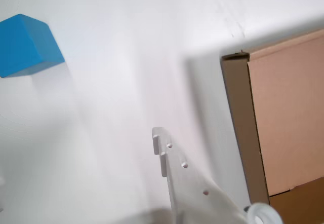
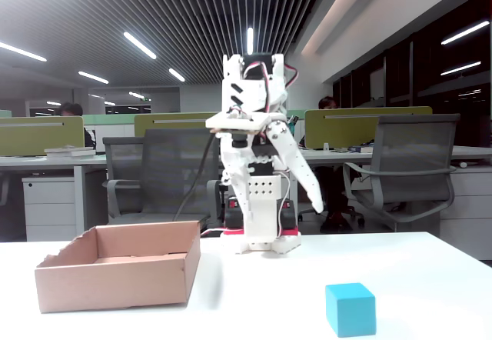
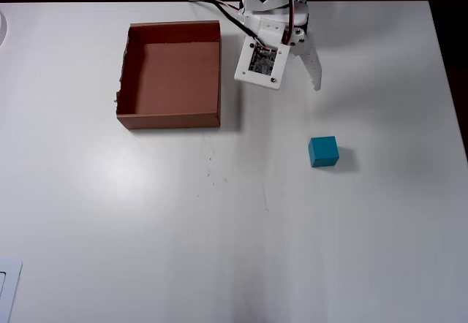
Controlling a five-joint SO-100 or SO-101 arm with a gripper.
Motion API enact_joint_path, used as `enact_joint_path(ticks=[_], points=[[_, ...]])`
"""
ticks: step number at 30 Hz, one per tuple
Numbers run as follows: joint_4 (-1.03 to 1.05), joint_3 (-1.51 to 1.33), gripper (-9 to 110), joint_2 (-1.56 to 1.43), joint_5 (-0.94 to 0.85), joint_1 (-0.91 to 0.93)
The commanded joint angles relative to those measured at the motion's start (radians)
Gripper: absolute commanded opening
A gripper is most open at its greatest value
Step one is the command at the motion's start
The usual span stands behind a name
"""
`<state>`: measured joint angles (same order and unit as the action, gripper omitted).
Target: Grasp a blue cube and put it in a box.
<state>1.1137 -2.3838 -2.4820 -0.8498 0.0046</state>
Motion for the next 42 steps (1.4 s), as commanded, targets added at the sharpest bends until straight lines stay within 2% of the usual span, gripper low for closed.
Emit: enact_joint_path(ticks=[1, 9, 29, 42], points=[[0.003, 0.117, 44, 0.077, -0.031, -0.006], [-0.095, 0.221, 45, 0.319, -0.041, -0.043], [-0.446, 0.324, 39, 0.765, -0.032, -0.179], [-0.535, 0.351, 37, 0.896, -0.020, -0.224]])
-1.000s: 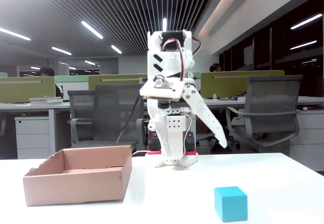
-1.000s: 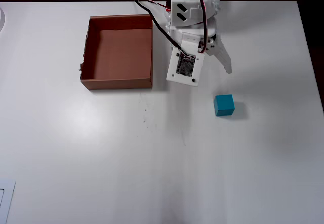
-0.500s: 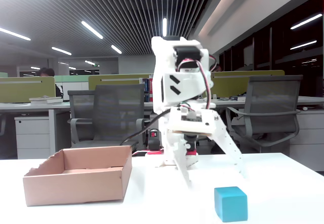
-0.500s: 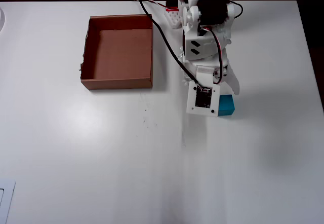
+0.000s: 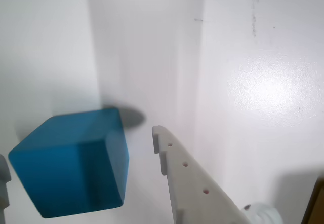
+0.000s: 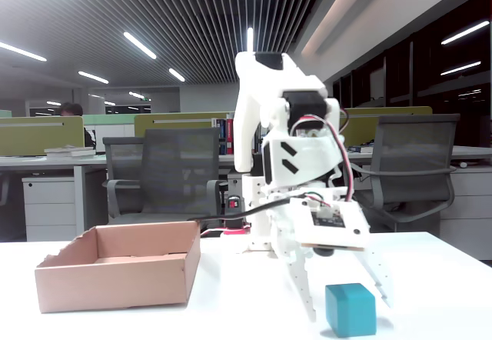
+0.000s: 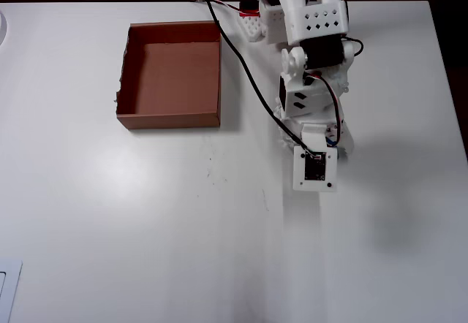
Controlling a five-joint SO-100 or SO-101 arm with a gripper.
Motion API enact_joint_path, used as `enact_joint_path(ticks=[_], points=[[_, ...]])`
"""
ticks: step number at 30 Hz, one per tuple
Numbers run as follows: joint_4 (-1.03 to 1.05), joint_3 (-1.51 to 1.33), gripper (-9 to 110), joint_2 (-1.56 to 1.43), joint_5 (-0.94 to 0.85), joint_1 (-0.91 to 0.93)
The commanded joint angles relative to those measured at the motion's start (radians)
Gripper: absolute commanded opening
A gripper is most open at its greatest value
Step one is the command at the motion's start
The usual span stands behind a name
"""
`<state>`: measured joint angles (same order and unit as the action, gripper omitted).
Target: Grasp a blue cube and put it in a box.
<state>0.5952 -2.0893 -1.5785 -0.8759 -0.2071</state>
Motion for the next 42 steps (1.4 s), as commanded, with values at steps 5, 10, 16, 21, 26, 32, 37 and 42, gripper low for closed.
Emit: enact_joint_path(ticks=[5, 10, 16, 21, 26, 32, 37, 42], points=[[0.014, 0.064, 37, -0.014, 0.018, -0.031], [-0.017, 0.046, 34, -0.006, 0.023, -0.041], [-0.025, 0.040, 31, 0.000, 0.034, -0.061], [-0.032, 0.028, 29, 0.002, 0.038, -0.072], [-0.034, 0.026, 26, 0.005, 0.043, -0.078], [-0.034, 0.017, 19, 0.005, 0.044, -0.078], [-0.037, 0.014, 17, 0.008, 0.046, -0.077], [-0.038, 0.012, 16, 0.008, 0.048, -0.077]])
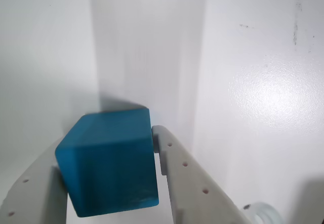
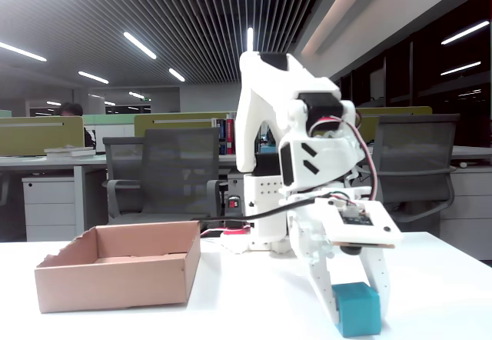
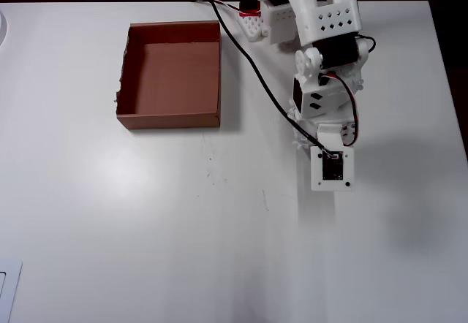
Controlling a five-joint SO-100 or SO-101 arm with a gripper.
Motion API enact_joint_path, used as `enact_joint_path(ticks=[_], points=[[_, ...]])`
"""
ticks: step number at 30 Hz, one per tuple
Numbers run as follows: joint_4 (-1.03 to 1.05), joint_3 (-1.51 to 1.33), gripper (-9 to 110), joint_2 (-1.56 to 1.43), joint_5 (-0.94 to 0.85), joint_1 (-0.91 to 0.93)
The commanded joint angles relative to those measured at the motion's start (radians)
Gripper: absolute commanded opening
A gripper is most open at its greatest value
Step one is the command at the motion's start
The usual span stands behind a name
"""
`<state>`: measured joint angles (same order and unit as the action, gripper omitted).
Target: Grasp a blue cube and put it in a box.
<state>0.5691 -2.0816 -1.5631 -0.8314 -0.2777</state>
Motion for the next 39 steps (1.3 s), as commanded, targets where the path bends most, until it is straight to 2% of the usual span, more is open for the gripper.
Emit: enact_joint_path(ticks=[1, 22, 39], points=[[-0.012, 0.005, 16, -0.008, 0.005, -0.006], [0.144, 0.112, 15, -0.155, 0.075, 0.023], [0.459, 0.189, 15, -0.350, 0.109, 0.183]])
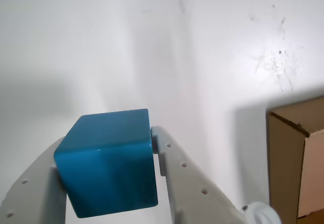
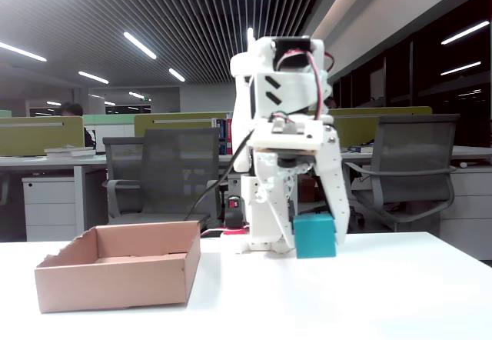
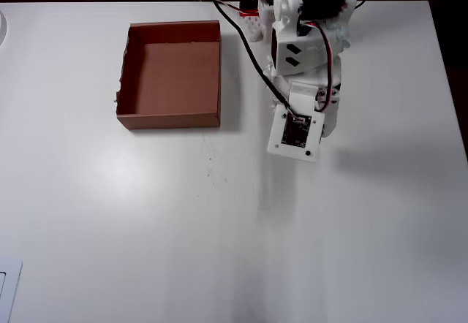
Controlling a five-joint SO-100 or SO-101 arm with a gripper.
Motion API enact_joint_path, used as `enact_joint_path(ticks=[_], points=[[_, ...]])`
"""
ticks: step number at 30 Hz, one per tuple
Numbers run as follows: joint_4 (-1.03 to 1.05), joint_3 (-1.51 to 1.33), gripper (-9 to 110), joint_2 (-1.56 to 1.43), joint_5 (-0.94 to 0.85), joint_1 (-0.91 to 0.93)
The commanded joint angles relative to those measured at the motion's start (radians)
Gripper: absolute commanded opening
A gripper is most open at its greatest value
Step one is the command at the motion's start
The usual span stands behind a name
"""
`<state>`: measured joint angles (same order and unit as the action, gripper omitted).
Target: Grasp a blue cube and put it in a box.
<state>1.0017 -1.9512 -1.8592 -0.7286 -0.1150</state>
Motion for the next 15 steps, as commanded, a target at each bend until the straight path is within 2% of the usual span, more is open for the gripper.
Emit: enact_joint_path(ticks=[1, 15], points=[[0.044, 0.064, 15, -0.061, 0.008, 0.035], [0.186, 0.098, 16, -0.144, 0.012, 0.299]])
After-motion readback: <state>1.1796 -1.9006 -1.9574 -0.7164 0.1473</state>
